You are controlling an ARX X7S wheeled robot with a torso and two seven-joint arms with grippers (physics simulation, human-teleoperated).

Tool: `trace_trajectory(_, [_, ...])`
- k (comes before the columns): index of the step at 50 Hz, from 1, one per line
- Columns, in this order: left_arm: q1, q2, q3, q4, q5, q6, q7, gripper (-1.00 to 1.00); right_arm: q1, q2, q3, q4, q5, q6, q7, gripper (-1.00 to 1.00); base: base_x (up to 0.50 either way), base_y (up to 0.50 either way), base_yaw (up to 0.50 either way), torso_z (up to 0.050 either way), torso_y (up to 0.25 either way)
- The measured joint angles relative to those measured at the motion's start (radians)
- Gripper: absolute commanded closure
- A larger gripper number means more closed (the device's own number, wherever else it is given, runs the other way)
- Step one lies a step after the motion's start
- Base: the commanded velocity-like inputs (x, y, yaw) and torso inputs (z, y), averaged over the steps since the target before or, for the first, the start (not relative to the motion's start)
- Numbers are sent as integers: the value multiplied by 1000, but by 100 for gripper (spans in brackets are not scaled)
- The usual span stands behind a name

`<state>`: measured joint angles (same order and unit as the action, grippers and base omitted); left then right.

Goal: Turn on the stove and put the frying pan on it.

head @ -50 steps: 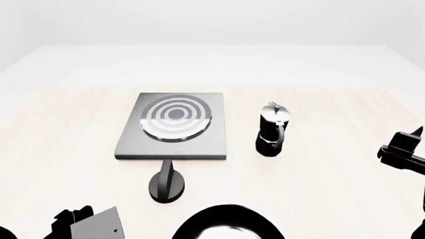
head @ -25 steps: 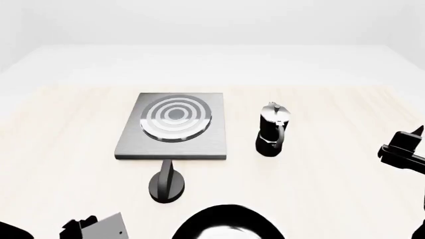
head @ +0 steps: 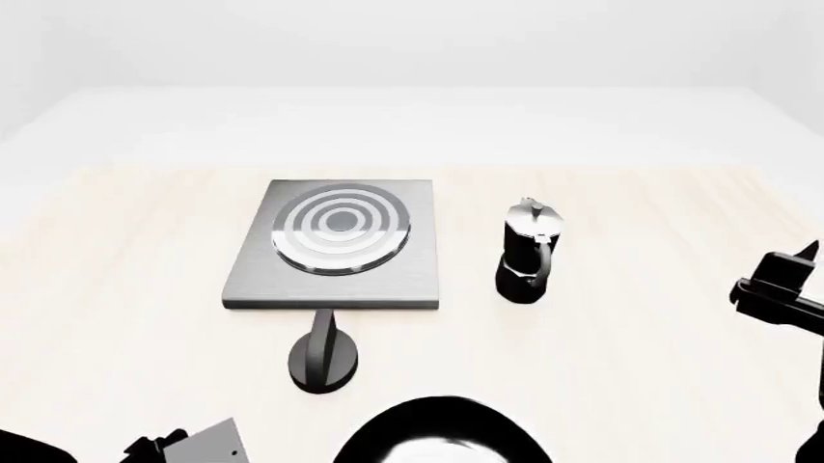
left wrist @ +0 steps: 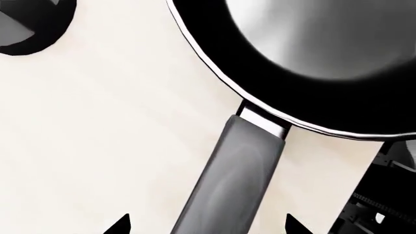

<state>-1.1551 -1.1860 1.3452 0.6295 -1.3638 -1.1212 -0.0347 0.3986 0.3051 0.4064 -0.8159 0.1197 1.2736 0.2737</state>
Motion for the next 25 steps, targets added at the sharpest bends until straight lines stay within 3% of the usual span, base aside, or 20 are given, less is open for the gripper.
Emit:
trace_trajectory(23, [56,32,35,-77,81,51,54,-100,-2,1,-7,2,4,-6,7,-100,0,0,0,0,0])
trace_trajectory(24, [58,33,36,-78,83,53,56,100,-3,1,-7,2,4,-6,7,-100,0,0,0,0,0])
trace_trajectory(25, [60,34,37,-79,87,56,57,100,-3,1,-7,3,4,-7,7,-100,0,0,0,0,0])
